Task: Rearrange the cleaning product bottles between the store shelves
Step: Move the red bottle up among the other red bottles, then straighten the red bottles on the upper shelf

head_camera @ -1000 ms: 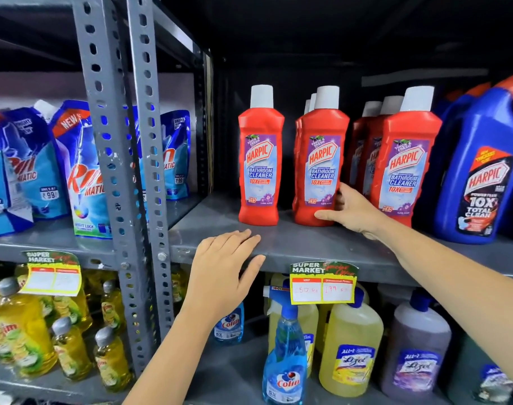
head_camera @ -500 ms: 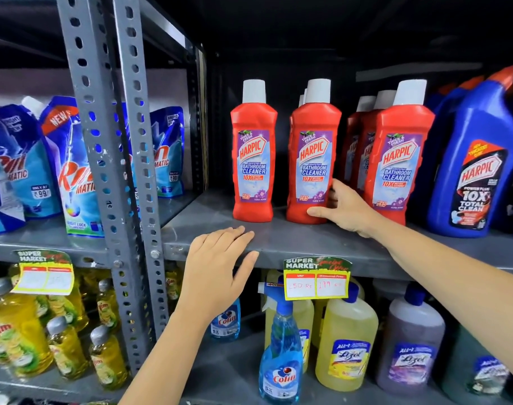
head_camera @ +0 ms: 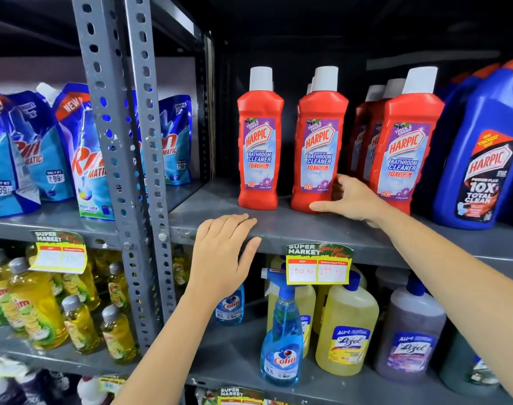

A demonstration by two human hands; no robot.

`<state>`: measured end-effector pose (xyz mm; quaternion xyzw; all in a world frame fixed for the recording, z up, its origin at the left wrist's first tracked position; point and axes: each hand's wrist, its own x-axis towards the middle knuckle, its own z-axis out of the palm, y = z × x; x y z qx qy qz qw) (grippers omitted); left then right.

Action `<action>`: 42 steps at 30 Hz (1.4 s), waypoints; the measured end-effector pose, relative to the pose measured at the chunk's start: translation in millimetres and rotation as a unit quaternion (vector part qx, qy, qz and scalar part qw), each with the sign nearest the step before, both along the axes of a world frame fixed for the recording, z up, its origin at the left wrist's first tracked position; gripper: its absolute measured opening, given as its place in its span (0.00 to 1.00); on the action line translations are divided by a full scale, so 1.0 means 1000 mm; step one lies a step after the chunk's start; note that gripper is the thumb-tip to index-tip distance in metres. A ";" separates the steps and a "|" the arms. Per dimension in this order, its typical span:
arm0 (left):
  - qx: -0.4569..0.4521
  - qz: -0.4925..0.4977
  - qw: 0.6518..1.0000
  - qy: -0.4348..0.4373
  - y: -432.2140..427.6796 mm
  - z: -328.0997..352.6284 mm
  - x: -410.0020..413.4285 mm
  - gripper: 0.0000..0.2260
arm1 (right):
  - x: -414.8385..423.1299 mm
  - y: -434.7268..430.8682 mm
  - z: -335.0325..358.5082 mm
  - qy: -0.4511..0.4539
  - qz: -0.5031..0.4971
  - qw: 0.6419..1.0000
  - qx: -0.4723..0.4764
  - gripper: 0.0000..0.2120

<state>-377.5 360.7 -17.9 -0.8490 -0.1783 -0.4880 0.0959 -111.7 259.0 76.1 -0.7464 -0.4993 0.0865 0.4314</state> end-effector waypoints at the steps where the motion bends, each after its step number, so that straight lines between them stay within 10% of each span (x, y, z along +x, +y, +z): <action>1: 0.005 -0.005 1.000 -0.012 -0.001 -0.002 0.000 0.16 | -0.003 -0.003 0.001 0.000 -0.027 0.999 0.027 0.49; 3: 0.006 -0.025 0.998 -0.060 -0.005 -0.010 -0.002 0.15 | -0.018 -0.015 0.000 0.010 -0.086 0.979 0.186 0.38; 8: -0.013 -0.036 0.988 -0.149 -0.018 -0.066 -0.019 0.16 | -0.098 -0.073 -0.039 -0.036 -0.071 0.799 0.596 0.08; 13: -0.177 -0.054 0.980 0.069 -0.017 -0.167 -0.038 0.13 | -0.130 -0.079 -0.157 -0.069 -0.083 0.896 0.430 0.05; 20: -0.281 0.048 0.866 0.411 -0.013 -0.293 -0.066 0.29 | -0.112 -0.061 -0.282 0.023 -0.102 0.993 0.050 0.17; 25: -0.250 0.051 0.876 0.409 -0.014 -0.303 -0.067 0.27 | -0.105 -0.051 -0.311 0.081 -0.073 0.991 -0.078 0.30; 42: -0.218 0.049 0.886 0.405 -0.013 -0.322 -0.082 0.29 | -0.162 0.031 -0.317 0.018 -0.075 0.991 -0.107 0.22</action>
